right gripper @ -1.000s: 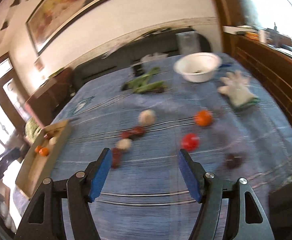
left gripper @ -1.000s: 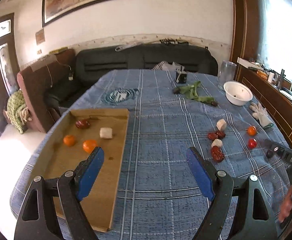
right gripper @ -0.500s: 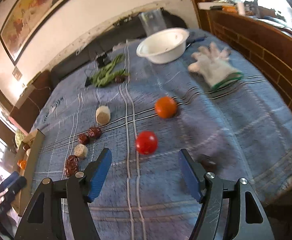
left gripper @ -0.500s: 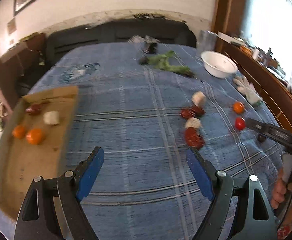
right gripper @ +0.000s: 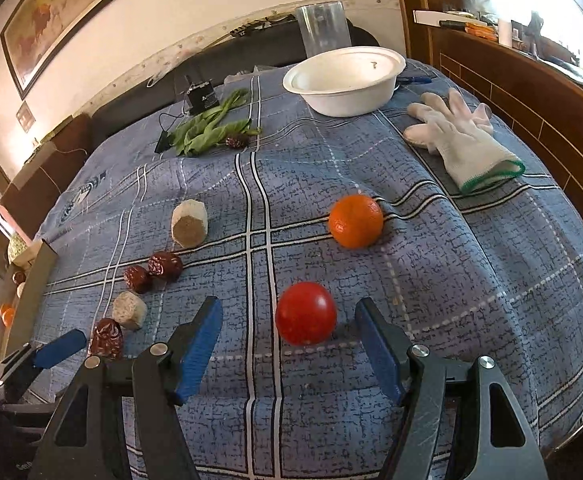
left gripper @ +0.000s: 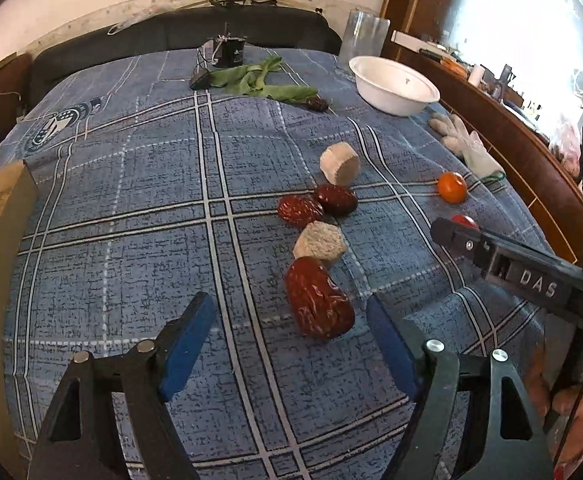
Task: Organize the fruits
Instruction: 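Move the left tool to a red date while the right tool approaches the red tomato, then grasp the red date with the left tool while the right tool grasps the red tomato, then carry the date and tomato over the tray and open both tools, then withdraw both tools from the tray back over the remaining fruit, then move the left tool to the round white chunk while the right tool approaches the dark plum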
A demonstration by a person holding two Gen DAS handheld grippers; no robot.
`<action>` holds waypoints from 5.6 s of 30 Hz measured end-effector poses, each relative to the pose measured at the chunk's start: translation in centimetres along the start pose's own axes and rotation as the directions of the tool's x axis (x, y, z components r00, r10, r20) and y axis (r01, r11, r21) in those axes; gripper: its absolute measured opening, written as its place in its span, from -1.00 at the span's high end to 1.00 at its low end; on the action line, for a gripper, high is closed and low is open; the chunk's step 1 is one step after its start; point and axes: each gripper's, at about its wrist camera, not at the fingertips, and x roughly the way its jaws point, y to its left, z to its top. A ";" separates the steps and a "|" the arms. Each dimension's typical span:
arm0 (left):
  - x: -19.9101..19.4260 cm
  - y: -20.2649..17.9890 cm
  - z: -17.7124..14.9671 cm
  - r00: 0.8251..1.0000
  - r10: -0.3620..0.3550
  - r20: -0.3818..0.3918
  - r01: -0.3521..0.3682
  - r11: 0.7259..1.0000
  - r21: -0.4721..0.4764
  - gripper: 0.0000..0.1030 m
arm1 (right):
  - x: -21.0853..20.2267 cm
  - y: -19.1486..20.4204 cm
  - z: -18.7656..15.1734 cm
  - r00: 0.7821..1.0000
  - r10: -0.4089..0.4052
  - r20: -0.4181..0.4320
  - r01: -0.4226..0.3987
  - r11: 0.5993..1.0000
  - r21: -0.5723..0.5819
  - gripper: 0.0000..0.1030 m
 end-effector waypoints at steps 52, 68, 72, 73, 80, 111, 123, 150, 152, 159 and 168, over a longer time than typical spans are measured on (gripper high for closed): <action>-16.7 20.7 -3.8 0.960 0.252 0.122 -0.205 0.929 -0.307 0.40 | -6.2 16.4 -1.2 0.955 0.296 -0.016 -0.292 0.930 -0.224 0.38; -12.4 30.6 -3.1 0.946 0.306 -0.105 -0.323 0.862 -0.391 0.40 | 2.0 37.9 -6.5 0.902 0.323 -0.287 -0.427 0.772 -0.472 0.36; -12.3 31.2 -3.2 0.947 0.300 -0.110 -0.319 0.859 -0.401 0.40 | 3.7 39.3 -7.0 0.903 0.302 -0.306 -0.421 0.767 -0.485 0.36; -12.2 31.3 -3.2 0.947 0.300 -0.112 -0.319 0.857 -0.404 0.40 | 4.0 39.5 -7.0 0.904 0.297 -0.308 -0.418 0.766 -0.489 0.36; -13.2 31.5 -3.2 0.950 0.299 -0.091 -0.308 0.852 -0.423 0.30 | 4.1 40.1 -7.4 0.905 0.298 -0.303 -0.418 0.756 -0.504 0.35; -20.7 7.0 -5.1 0.884 0.401 0.240 -0.377 0.915 -0.142 -0.66 | -5.3 17.5 -5.1 0.947 0.319 -0.036 -0.319 0.923 -0.217 -0.17; -19.5 5.2 -5.2 0.887 0.403 0.226 -0.389 0.915 -0.103 -0.66 | -5.6 13.8 -4.7 0.952 0.307 -0.016 -0.305 0.938 -0.163 -0.22; -15.5 5.3 -5.6 0.943 0.306 0.128 -0.298 0.951 -0.077 -0.66 | -11.2 -3.2 -1.5 0.986 0.054 0.157 -0.067 0.995 0.079 -0.27; -14.8 4.9 -5.6 0.953 0.284 0.110 -0.278 0.958 -0.067 -0.66 | -11.8 -5.4 -1.3 0.987 0.015 0.162 -0.034 0.993 0.116 -0.28; -12.1 2.9 -4.5 0.970 0.233 0.070 -0.233 0.972 -0.011 -0.65 | -10.0 -8.2 -1.3 0.995 -0.025 0.098 0.009 0.987 0.163 -0.28; -5.6 -0.2 -0.7 0.986 0.162 0.036 -0.164 0.983 0.082 -0.65 | -4.7 -6.7 -1.6 1.000 -0.009 0.015 0.007 0.989 0.150 -0.22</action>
